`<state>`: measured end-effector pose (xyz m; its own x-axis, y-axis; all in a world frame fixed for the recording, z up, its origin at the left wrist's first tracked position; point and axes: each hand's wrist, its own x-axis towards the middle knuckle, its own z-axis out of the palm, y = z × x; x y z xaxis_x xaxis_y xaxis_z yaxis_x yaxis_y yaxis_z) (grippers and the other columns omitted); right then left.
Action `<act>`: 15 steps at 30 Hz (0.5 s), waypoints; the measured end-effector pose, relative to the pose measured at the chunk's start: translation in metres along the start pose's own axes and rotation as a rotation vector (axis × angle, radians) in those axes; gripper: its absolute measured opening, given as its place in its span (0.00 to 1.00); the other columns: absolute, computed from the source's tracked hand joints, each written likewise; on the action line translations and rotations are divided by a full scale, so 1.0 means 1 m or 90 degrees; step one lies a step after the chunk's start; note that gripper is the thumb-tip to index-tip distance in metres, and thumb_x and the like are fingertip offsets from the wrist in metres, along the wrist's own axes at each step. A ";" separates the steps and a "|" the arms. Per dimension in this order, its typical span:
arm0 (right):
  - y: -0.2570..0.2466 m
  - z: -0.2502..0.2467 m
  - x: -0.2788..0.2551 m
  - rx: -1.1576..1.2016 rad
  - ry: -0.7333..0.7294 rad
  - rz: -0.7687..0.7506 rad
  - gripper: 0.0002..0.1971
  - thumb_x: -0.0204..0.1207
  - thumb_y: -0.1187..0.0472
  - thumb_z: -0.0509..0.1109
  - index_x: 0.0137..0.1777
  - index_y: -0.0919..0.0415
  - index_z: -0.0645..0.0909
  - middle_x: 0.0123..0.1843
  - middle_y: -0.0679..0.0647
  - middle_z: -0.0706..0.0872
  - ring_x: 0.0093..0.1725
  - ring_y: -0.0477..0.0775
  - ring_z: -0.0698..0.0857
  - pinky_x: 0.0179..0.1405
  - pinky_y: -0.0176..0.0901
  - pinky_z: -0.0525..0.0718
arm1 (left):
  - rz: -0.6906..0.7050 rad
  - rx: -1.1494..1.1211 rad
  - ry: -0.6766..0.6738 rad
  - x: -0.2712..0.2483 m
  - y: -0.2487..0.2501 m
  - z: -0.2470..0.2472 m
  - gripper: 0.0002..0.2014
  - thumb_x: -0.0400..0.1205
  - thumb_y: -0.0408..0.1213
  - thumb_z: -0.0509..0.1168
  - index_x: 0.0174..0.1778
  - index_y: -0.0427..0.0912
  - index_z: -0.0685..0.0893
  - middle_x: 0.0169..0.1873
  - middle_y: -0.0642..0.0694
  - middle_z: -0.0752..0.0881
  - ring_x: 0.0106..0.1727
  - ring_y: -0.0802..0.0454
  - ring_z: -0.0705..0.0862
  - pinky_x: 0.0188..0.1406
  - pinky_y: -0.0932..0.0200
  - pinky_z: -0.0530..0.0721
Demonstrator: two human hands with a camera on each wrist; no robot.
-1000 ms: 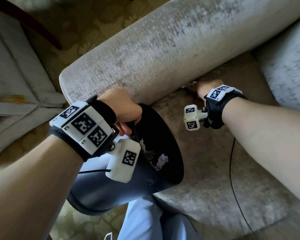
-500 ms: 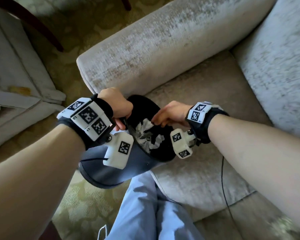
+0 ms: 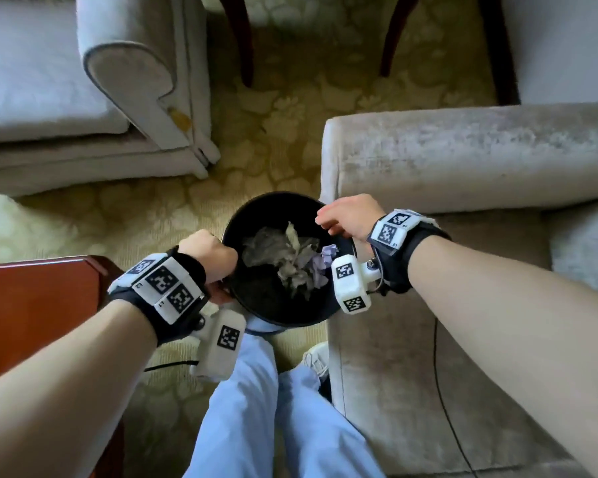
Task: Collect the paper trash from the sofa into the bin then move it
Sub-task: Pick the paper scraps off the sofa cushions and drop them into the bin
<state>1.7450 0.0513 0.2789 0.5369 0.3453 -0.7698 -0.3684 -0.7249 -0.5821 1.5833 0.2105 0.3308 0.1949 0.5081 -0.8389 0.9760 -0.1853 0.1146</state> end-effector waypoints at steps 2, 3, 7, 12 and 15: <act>-0.036 0.031 0.006 -0.024 -0.015 -0.018 0.10 0.71 0.63 0.76 0.48 0.68 0.89 0.32 0.52 0.86 0.25 0.46 0.82 0.17 0.28 0.72 | -0.028 -0.070 0.016 0.010 -0.026 -0.025 0.09 0.76 0.27 0.61 0.41 0.25 0.84 0.26 0.30 0.89 0.28 0.35 0.91 0.42 0.36 0.91; -0.050 0.043 0.009 -0.036 -0.023 -0.021 0.08 0.72 0.61 0.75 0.47 0.66 0.88 0.33 0.51 0.86 0.28 0.46 0.81 0.21 0.30 0.73 | -0.035 -0.099 0.024 0.017 -0.033 -0.034 0.09 0.76 0.27 0.62 0.41 0.25 0.85 0.25 0.31 0.89 0.28 0.36 0.91 0.42 0.37 0.91; -0.098 0.102 0.022 -0.128 -0.048 -0.043 0.05 0.79 0.60 0.68 0.49 0.59 0.85 0.50 0.52 0.88 0.43 0.50 0.85 0.45 0.38 0.80 | -0.051 -0.218 0.066 0.048 -0.074 -0.071 0.13 0.63 0.30 0.64 0.37 0.26 0.88 0.29 0.31 0.90 0.30 0.33 0.91 0.41 0.36 0.91; -0.152 0.163 0.033 -0.503 0.021 -0.256 0.18 0.80 0.57 0.57 0.64 0.44 0.82 0.68 0.55 0.83 0.65 0.65 0.81 0.66 0.48 0.77 | -0.114 -0.411 0.112 0.099 -0.137 -0.122 0.18 0.54 0.28 0.63 0.37 0.24 0.87 0.31 0.27 0.90 0.31 0.28 0.90 0.39 0.31 0.89; -0.197 0.195 0.037 -0.489 0.015 -0.270 0.20 0.76 0.54 0.55 0.61 0.44 0.84 0.67 0.56 0.83 0.66 0.64 0.80 0.68 0.53 0.77 | -0.131 -0.505 0.112 0.091 -0.146 -0.164 0.12 0.60 0.23 0.65 0.39 0.23 0.84 0.33 0.27 0.89 0.33 0.28 0.90 0.39 0.29 0.89</act>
<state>1.6893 0.3237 0.3138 0.5312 0.6708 -0.5175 0.4743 -0.7416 -0.4745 1.4748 0.4217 0.3248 -0.0470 0.6024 -0.7968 0.7599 0.5393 0.3629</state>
